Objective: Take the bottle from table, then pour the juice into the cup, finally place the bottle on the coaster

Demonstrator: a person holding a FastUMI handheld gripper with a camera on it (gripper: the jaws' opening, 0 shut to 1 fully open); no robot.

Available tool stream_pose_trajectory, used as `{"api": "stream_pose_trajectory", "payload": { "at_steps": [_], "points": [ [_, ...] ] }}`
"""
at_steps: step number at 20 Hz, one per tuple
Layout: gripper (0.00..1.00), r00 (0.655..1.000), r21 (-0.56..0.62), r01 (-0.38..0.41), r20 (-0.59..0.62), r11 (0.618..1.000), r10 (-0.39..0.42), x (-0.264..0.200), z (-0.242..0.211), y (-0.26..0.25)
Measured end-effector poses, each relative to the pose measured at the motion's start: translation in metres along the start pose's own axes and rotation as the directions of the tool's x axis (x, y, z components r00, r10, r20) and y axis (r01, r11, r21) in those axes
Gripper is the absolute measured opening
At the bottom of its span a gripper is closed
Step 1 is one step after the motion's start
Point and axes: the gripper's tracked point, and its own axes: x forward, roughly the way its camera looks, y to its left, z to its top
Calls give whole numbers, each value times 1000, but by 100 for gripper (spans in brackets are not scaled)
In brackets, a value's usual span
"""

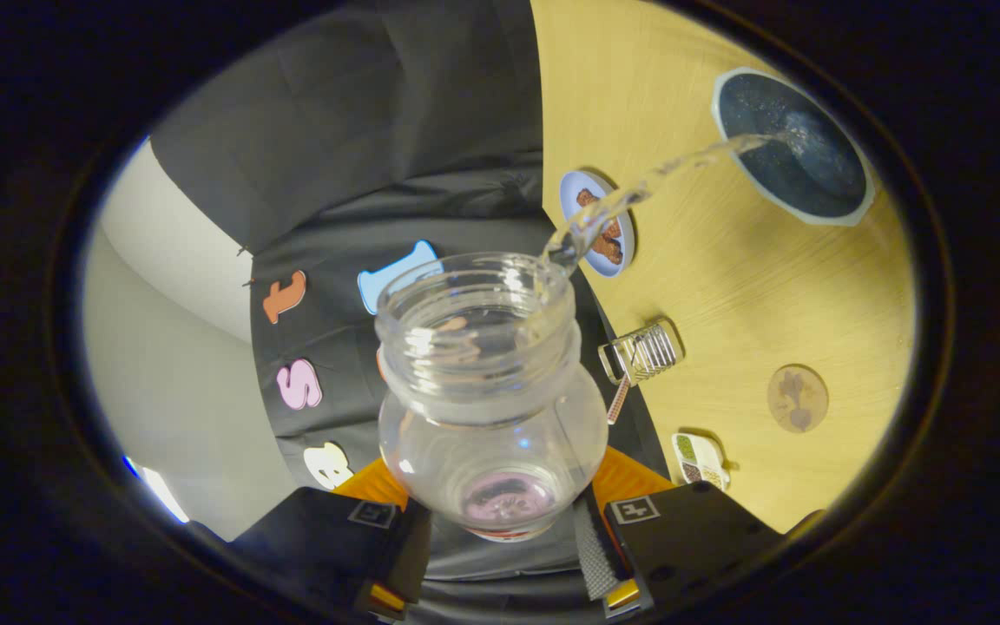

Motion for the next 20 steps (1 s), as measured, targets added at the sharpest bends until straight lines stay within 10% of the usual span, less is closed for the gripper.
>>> {"api": "stream_pose_trajectory", "payload": {
  "at_steps": [20],
  "points": [
    [77, 1000, 40, -30, 7, 999, 29, -5, -1, 11]
  ]
}}
